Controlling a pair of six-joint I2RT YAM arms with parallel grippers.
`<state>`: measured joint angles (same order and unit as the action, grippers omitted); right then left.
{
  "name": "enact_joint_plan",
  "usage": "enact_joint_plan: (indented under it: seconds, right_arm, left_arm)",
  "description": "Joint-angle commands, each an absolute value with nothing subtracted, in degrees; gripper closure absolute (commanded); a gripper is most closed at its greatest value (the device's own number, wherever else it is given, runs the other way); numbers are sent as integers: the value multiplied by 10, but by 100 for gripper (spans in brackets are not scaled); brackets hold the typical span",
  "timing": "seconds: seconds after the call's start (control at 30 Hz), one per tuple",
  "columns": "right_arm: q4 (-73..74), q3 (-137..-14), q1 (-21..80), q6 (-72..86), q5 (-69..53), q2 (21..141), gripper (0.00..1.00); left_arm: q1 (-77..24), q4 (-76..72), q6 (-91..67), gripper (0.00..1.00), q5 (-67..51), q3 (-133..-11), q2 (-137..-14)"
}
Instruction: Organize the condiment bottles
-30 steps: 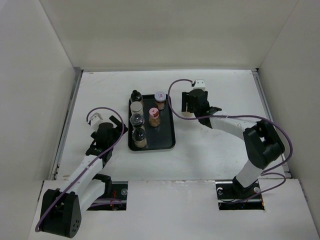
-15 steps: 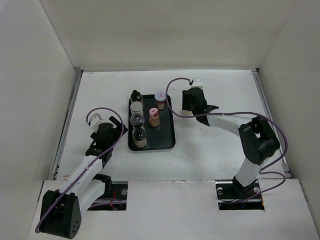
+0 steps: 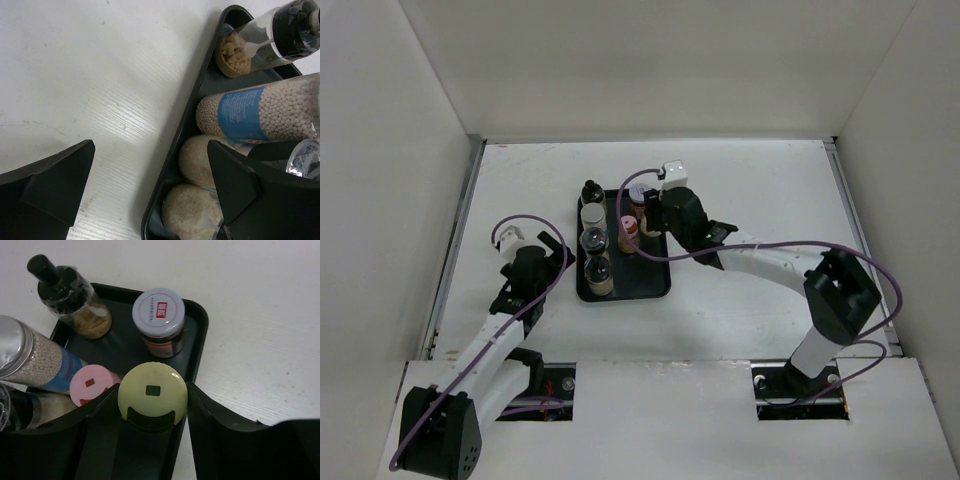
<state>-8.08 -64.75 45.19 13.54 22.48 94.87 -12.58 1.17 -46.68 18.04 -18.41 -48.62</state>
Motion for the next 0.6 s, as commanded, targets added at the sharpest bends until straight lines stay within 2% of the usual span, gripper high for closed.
enact_joint_plan:
  seconds: [0.0, 0.2, 0.37, 0.43, 0.57]
  right_arm:
    - [-105, -687, 464, 133, 223, 981, 57]
    - [-105, -710, 481, 139, 229, 1034, 56]
    - [-110, -708, 482, 142, 244, 1052, 51]
    - [-112, -704, 482, 143, 250, 1053, 43]
    - [-118, -689, 482, 150, 251, 1032, 15]
  left_arm:
    - [-130, 5, -463, 0, 189, -206, -469]
    - [-130, 9, -462, 0, 189, -207, -466]
    - [-130, 13, -462, 0, 189, -206, -460]
    - [-130, 14, -461, 0, 188, -206, -459]
    - [-130, 20, -464, 0, 186, -211, -456]
